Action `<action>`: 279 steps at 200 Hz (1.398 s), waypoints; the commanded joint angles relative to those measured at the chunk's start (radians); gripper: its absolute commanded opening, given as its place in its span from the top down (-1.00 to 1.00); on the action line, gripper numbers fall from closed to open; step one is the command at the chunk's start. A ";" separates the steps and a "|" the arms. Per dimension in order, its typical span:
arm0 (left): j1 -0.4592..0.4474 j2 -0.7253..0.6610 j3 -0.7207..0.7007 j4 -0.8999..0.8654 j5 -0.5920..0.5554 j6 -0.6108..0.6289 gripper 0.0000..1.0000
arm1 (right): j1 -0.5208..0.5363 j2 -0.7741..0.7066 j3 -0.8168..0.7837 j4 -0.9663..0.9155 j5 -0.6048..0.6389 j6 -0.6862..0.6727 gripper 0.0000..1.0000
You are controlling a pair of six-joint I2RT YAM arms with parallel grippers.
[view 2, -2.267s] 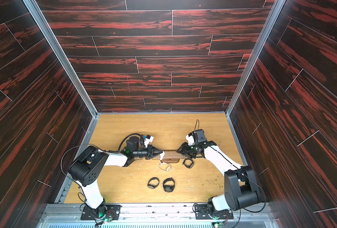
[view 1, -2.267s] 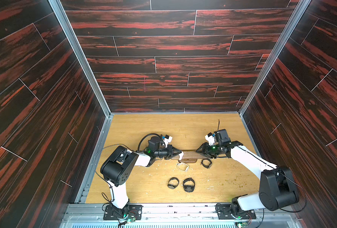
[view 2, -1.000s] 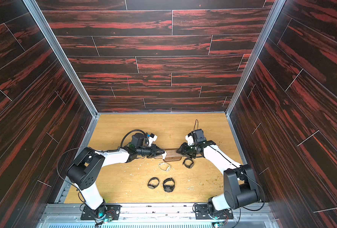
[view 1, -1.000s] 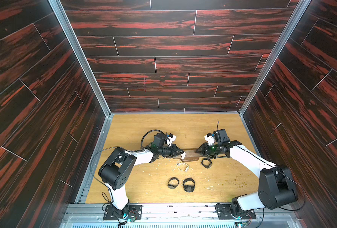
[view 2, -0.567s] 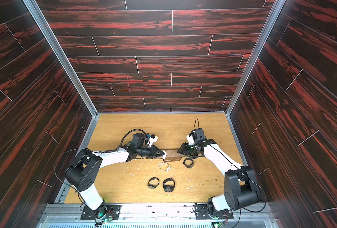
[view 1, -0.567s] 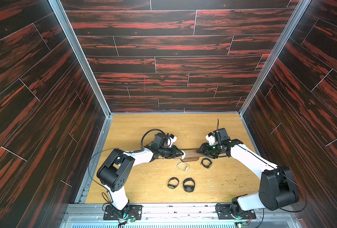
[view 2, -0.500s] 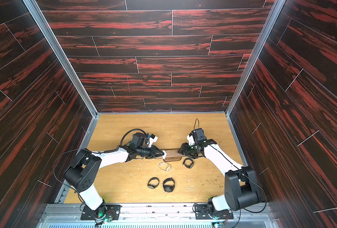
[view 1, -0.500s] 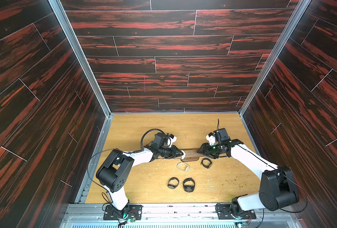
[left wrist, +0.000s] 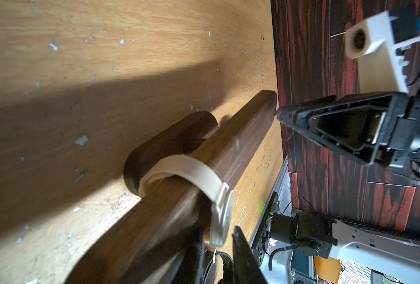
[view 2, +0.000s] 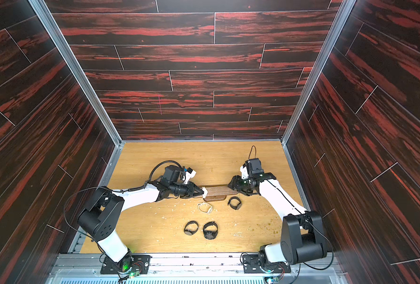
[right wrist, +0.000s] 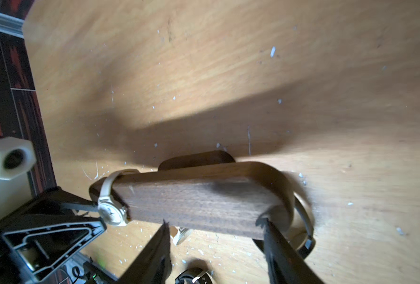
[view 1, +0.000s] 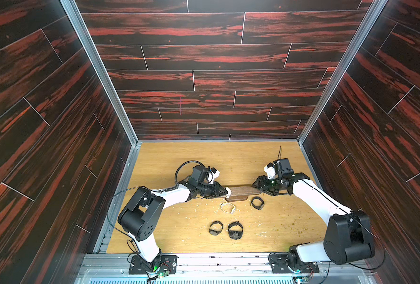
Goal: Place watch on stand
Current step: Place the watch on the stand.
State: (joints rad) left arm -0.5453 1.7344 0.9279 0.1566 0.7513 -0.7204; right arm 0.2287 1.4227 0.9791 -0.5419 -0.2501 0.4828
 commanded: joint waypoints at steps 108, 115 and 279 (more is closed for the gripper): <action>-0.001 -0.038 0.004 -0.052 -0.035 0.018 0.62 | -0.024 0.053 -0.005 0.047 0.026 -0.040 -0.30; -0.001 -0.037 0.004 -0.052 -0.035 0.019 0.62 | -0.024 0.053 -0.013 0.052 0.025 -0.039 -0.30; 0.000 0.009 0.038 -0.028 -0.029 0.000 0.63 | 0.067 0.001 -0.114 0.071 -0.050 0.034 -0.22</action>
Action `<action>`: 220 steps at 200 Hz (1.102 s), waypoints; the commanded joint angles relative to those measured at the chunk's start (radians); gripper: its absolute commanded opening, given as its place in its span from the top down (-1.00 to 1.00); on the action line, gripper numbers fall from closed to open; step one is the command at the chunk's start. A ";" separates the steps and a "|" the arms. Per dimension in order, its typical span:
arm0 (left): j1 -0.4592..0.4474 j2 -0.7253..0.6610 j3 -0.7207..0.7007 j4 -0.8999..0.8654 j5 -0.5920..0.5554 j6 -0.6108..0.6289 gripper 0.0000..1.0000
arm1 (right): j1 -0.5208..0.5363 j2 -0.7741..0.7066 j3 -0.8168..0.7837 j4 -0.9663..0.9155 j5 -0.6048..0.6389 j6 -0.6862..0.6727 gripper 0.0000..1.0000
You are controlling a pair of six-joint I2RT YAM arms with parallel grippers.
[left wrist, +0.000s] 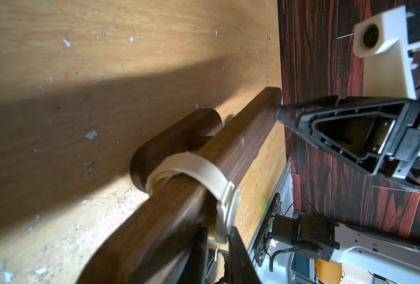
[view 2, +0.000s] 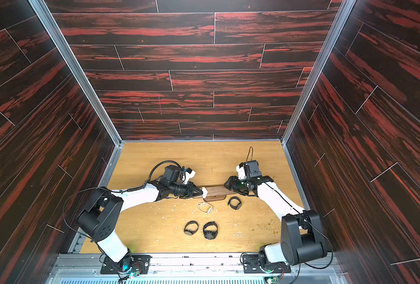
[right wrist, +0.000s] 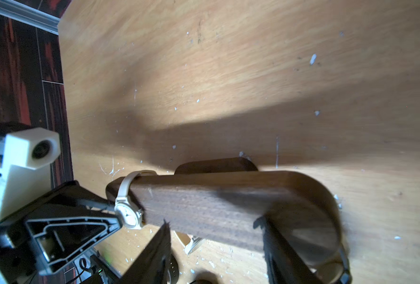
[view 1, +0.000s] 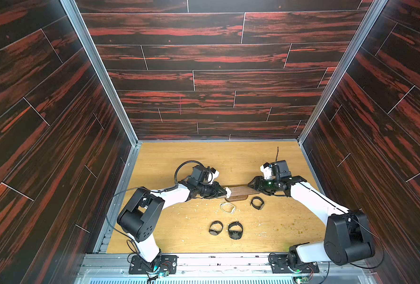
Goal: Place watch on stand
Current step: Place the watch on the stand.
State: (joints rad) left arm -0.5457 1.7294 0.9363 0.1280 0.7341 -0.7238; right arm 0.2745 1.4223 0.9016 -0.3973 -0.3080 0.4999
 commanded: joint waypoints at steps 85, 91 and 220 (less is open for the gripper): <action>0.000 0.018 0.055 -0.005 -0.004 -0.004 0.63 | 0.048 0.000 -0.012 -0.102 0.041 0.017 -0.23; 0.000 0.018 0.053 -0.004 -0.005 -0.006 0.63 | 0.048 0.001 -0.009 -0.102 0.045 0.017 -0.22; 0.000 -0.067 0.048 -0.074 -0.050 0.015 0.59 | 0.048 0.011 0.022 -0.121 0.078 -0.003 -0.23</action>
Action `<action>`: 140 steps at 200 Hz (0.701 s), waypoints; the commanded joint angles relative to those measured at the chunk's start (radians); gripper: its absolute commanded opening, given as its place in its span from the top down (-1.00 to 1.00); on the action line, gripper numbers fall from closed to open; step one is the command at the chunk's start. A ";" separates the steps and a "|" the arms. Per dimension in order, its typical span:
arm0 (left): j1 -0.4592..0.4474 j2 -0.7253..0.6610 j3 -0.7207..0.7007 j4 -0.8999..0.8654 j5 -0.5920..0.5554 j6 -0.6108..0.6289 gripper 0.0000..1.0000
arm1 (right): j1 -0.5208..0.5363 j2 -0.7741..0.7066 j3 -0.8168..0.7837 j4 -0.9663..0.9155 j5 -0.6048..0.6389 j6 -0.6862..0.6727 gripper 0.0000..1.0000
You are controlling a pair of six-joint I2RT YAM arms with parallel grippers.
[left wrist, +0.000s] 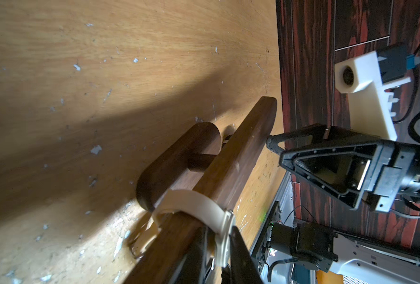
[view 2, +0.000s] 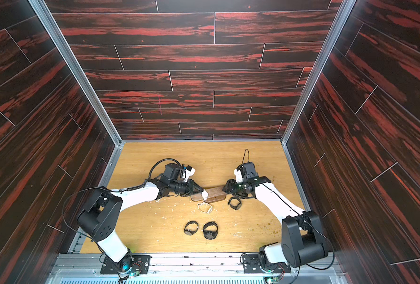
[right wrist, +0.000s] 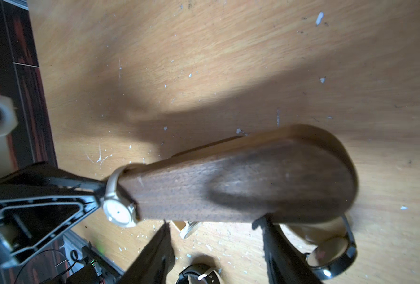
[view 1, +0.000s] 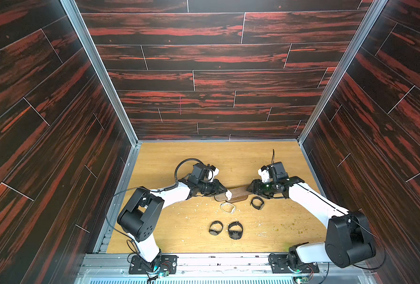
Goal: Place watch on stand
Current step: Place the watch on the stand.
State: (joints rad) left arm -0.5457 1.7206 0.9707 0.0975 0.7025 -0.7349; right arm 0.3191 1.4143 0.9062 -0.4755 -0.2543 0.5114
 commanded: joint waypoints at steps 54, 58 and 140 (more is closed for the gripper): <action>0.000 -0.102 0.027 -0.120 -0.050 0.059 0.58 | 0.001 -0.005 0.067 -0.077 0.037 -0.034 -0.22; 0.000 -0.107 0.025 -0.127 -0.053 0.061 0.59 | 0.000 -0.007 0.072 -0.080 0.040 -0.034 -0.22; 0.000 -0.230 -0.066 -0.181 -0.073 0.060 0.66 | -0.067 0.115 0.251 -0.034 0.062 -0.057 -0.16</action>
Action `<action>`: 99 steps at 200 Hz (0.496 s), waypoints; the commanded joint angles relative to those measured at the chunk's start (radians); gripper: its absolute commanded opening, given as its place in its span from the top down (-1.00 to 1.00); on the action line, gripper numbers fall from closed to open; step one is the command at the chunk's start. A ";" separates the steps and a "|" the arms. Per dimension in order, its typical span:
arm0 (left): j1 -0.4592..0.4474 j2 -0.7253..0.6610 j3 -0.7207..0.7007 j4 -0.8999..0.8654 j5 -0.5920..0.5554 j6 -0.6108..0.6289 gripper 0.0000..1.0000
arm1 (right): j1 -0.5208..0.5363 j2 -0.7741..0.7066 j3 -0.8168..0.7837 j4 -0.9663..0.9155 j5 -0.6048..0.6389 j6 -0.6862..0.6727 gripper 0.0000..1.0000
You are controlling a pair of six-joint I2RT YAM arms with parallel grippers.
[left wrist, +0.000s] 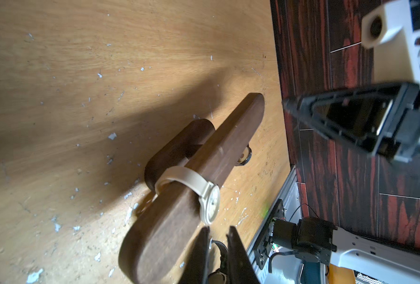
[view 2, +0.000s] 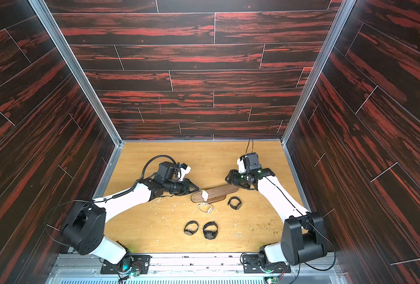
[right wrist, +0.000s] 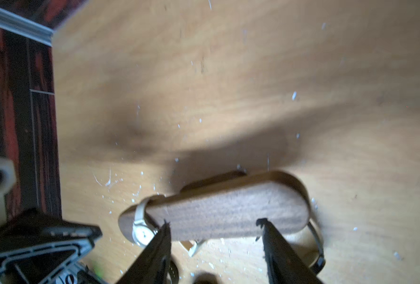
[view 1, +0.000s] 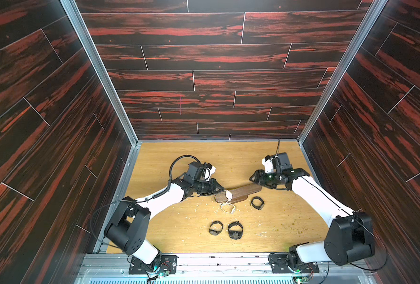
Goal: Place watch on stand
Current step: Place the watch on the stand.
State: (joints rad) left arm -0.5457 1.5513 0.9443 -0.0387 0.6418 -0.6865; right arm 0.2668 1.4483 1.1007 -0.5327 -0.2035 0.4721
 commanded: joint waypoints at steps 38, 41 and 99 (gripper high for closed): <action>0.000 -0.082 -0.080 -0.051 -0.021 0.015 0.67 | -0.018 0.215 0.136 0.042 0.097 -0.057 -0.11; 0.000 -0.083 -0.081 -0.050 -0.021 0.015 0.67 | -0.018 0.222 0.138 0.042 0.101 -0.060 -0.11; 0.000 -0.060 -0.050 -0.023 -0.003 0.009 0.57 | -0.016 0.207 0.067 0.058 0.096 -0.055 -0.09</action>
State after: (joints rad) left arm -0.5457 1.5024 0.8677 -0.0673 0.6273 -0.6842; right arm 0.2508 1.6970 1.2087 -0.4797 -0.1120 0.4244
